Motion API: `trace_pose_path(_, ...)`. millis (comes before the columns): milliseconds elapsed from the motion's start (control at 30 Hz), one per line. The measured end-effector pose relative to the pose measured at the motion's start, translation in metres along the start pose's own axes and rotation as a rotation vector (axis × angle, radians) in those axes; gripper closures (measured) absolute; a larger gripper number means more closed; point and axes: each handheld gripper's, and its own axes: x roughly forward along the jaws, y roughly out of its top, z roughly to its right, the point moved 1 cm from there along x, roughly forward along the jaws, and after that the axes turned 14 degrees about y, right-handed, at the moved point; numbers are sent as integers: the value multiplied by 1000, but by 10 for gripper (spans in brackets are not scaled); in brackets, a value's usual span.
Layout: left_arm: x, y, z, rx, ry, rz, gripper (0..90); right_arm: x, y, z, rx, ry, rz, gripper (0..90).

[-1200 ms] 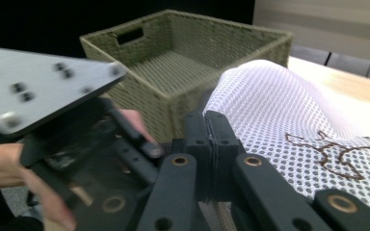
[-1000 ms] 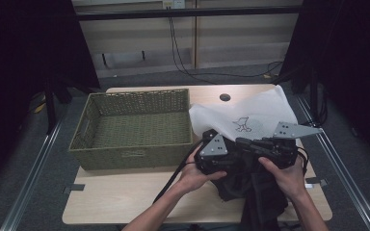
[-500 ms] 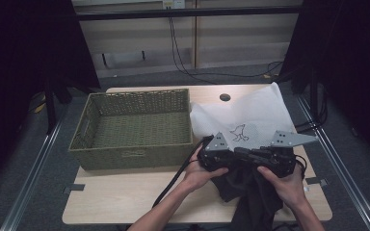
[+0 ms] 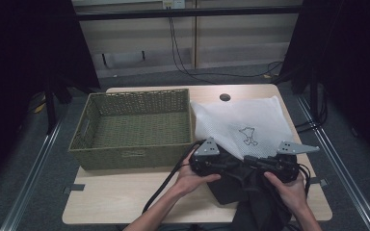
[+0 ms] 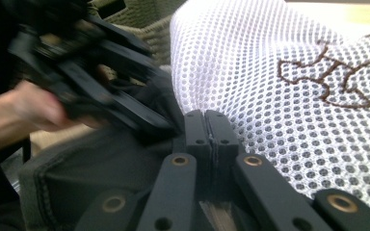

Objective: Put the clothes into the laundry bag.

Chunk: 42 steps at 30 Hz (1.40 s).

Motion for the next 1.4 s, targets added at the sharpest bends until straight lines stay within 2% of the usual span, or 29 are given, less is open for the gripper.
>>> trace_pose_path(67,-14,-1,0,5,-8,28,615,1,-2,0,0,-5,-15,894)
trace_pose_path(100,-14,-1,0,5,-8,28,598,2,-2,0,-4,-14,-23,895)
trace_pose_path(133,-31,-3,-4,4,1,55,583,2,-2,0,-11,-19,-29,895)
trace_pose_path(167,-31,-3,-4,4,1,55,579,2,-2,0,-11,-19,-29,895)
trace_pose_path(200,-42,-5,-9,-16,7,67,579,1,-2,1,-6,-24,-32,895)
trace_pose_path(267,-62,-12,-20,-18,27,78,630,0,-4,3,-2,-18,-26,895)
trace_pose_path(300,-62,-12,-20,-18,27,78,673,0,-4,3,-2,-18,-26,895)
trace_pose_path(367,-75,-27,-31,-18,55,39,743,-2,-6,4,-1,-19,-27,894)
trace_pose_path(400,-75,-27,-31,-18,55,39,758,-2,-6,4,-1,-19,-27,894)
trace_pose_path(433,-74,-39,-34,-10,89,0,764,-3,-6,4,-2,-21,-29,894)
trace_pose_path(467,-74,-39,-34,-10,89,0,763,-3,-6,4,-4,-22,-29,894)
trace_pose_path(533,-68,-54,-37,-36,107,-36,724,-3,-6,4,-5,-21,-29,894)
trace_pose_path(567,-68,-54,-37,-36,107,-36,707,-3,-6,4,-5,-21,-29,894)
trace_pose_path(600,-65,-61,-39,-54,102,-54,687,-4,-6,3,-6,-20,-30,893)
trace_pose_path(733,-55,-68,-41,-69,112,-109,624,-9,-8,2,-6,-17,-33,893)
trace_pose_path(833,-48,-70,-40,-64,108,-115,566,-12,-10,0,-9,-17,-36,893)
trace_pose_path(900,-43,-69,-37,-80,111,-121,549,-14,-11,-2,-11,-20,-37,893)
trace_pose_path(967,-40,-66,-34,-102,84,-117,564,-17,-13,-3,-12,-19,-39,892)
trace_pose_path(1000,-39,-64,-31,-87,88,-120,574,-19,-14,-3,-9,-15,-38,892)
trace_pose_path(1033,-37,-62,-29,-54,122,-127,577,-20,-15,-3,-11,-12,-37,892)
trace_pose_path(1133,-33,-60,-29,-73,123,-124,577,-21,-15,-4,-9,-9,-35,891)
trace_pose_path(1167,-28,-60,-30,-69,140,-128,577,-20,-15,-3,-9,-4,-37,891)
trace_pose_path(1200,-25,-62,-31,-88,131,-131,577,-20,-15,-3,-11,-3,-36,891)
trace_pose_path(1233,-25,-62,-31,-88,131,-131,577,-20,-15,-3,-11,-3,-36,891)
trace_pose_path(1267,-22,-64,-33,-83,151,-165,607,-19,-14,-2,-11,-7,-38,890)
trace_pose_path(1300,-22,-64,-33,-83,151,-165,695,-19,-14,-2,-11,-7,-38,890)
trace_pose_path(1333,-22,-65,-35,-106,108,-149,695,-18,-14,-2,-15,-6,-39,890)
trace_pose_path(1367,-24,-64,-34,-86,104,-144,853,-17,-14,-1,-12,-9,-43,890)
trace_pose_path(1400,-26,-63,-34,-92,89,-138,864,-16,-14,0,-14,-7,-42,890)
